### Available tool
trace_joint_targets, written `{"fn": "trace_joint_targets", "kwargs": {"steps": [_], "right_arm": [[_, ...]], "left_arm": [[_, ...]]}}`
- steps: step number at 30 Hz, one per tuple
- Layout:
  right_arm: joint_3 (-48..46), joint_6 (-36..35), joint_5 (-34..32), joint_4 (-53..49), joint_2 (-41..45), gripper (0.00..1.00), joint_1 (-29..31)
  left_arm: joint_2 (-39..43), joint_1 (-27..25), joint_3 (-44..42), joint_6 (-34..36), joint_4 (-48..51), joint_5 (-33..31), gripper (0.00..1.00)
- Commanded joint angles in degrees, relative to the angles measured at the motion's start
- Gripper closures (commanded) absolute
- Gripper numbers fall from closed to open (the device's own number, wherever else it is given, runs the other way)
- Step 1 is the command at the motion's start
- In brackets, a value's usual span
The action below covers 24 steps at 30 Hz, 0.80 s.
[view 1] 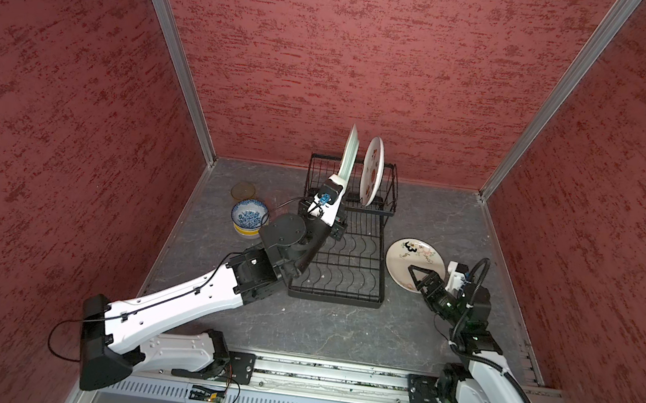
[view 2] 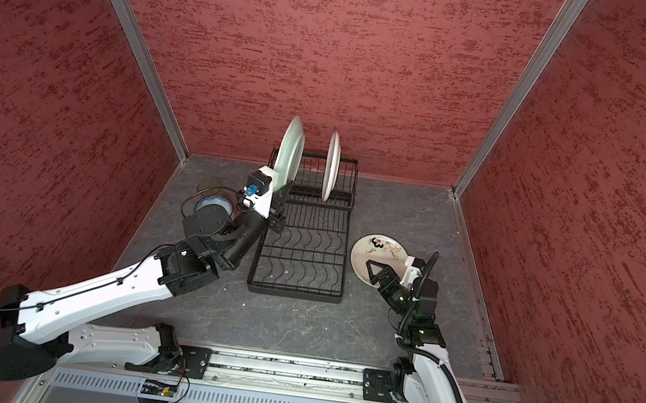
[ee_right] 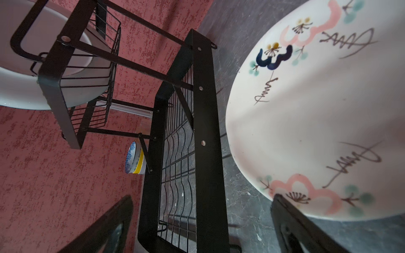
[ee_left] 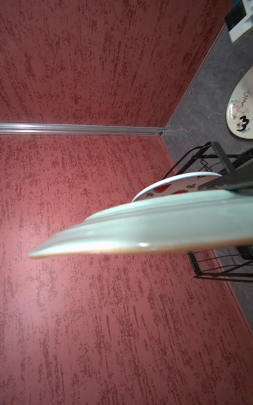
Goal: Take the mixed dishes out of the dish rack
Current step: 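Lift the pale green plate up out of the rack with the left gripper, then lower the green plate with the left gripper while the right gripper approaches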
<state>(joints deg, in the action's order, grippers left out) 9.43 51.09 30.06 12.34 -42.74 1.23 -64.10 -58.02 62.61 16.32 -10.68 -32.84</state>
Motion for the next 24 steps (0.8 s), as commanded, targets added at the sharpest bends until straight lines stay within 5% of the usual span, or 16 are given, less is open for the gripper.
{"fn": "trace_joint_targets", "kwargs": {"steps": [1, 24], "right_arm": [[1.4, 1.5, 1.1, 0.8, 1.2, 0.01, -0.2], [8.7, 4.3, 2.1, -1.9, -0.5, 0.01, 0.4]], "left_arm": [[4.6, -1.9, 1.1, -2.4, -1.3, 0.3, 1.0], [10.2, -8.8, -5.9, -12.5, 12.9, 2.0, 1.0]]}}
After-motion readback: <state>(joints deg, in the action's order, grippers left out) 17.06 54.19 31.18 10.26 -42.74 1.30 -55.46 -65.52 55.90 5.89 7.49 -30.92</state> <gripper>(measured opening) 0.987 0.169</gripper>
